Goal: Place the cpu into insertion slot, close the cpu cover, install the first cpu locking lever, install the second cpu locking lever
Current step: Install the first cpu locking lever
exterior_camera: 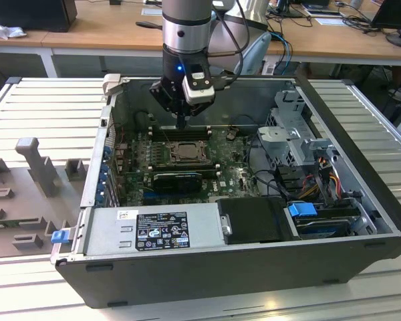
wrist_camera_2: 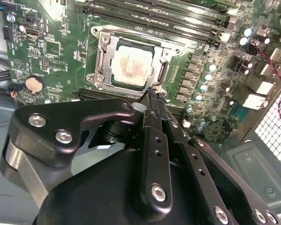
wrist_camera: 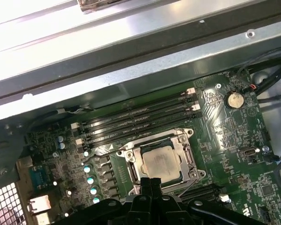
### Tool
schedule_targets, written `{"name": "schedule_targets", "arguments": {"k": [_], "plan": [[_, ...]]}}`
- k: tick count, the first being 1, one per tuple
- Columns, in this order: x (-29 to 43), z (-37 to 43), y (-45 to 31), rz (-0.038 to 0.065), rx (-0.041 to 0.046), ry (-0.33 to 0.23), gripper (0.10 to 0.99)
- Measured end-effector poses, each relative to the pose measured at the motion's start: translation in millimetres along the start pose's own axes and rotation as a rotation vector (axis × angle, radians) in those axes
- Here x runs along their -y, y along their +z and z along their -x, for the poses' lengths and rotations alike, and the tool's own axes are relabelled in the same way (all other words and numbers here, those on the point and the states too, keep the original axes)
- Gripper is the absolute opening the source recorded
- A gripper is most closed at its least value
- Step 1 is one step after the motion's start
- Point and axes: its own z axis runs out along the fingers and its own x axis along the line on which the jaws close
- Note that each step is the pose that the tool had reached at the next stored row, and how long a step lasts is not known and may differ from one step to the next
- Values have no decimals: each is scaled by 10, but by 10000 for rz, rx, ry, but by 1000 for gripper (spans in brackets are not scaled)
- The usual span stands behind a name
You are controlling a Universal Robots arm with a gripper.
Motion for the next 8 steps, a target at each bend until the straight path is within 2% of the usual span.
{"name": "schedule_targets", "arguments": {"k": [8], "plan": [[0, 0, 0, -18, -20, -842, 106]]}}
